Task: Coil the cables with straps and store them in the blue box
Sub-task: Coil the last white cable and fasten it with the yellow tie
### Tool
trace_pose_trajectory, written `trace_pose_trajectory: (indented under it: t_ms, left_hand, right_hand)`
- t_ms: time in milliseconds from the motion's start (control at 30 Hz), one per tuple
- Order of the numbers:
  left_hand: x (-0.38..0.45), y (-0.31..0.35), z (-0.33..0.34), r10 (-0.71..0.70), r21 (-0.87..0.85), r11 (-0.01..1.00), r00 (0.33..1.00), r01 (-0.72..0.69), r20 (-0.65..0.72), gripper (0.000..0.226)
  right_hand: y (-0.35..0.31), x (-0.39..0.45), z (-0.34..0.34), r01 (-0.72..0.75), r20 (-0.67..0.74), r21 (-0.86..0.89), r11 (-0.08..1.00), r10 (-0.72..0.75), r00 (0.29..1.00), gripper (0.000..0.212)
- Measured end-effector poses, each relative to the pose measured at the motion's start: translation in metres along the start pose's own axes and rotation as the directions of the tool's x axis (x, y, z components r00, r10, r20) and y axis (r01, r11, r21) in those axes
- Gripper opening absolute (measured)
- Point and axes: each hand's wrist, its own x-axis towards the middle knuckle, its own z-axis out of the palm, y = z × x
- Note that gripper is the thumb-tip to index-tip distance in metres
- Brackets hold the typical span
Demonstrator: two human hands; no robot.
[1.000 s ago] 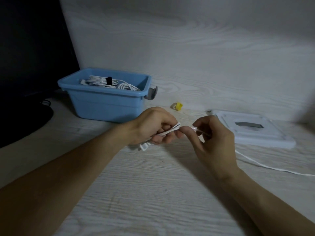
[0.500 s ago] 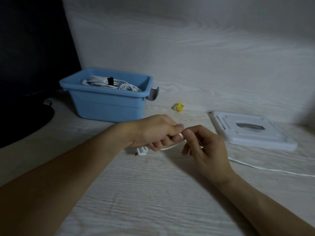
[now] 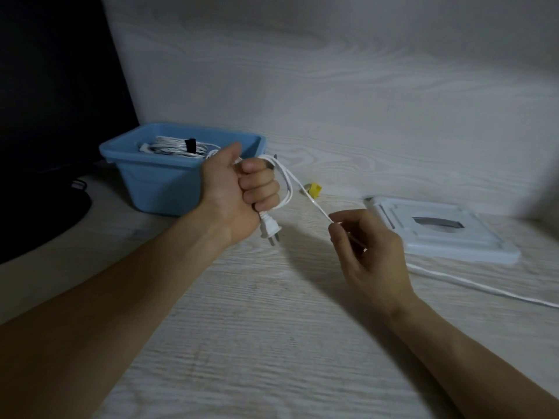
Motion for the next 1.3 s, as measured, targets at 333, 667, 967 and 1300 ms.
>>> trace_pose_trajectory:
  t_ms: [333,667,967,1300]
  left_hand:
    - [0.001,-0.009,0.018,0.190,0.094,0.979,0.975,-0.180,-0.113,0.026]
    - [-0.005,-0.028,0.010,0.267,0.712,0.595,0.927,-0.373,0.262,0.022]
    - [-0.016,-0.017,0.009,-0.311,0.971,0.187,0.928,-0.151,0.204,0.019]
    - [-0.014,-0.008,0.006,-0.512,0.894,0.442,0.838,0.069,0.188,0.041]
  right_hand:
    - [-0.003,-0.011,0.013,0.257,0.479,-0.216,0.942,-0.127,0.868,0.050]
    - [-0.018,-0.012,0.012,0.497,0.396,-0.132,0.857,-0.414,0.819,0.011]
    - [-0.013,-0.002,0.001,0.248,-0.036,-0.225,0.942,-0.262,0.964,0.037]
    - [-0.004,0.001,0.002,0.155,-0.034,-0.138,0.978,-0.161,0.986,0.030]
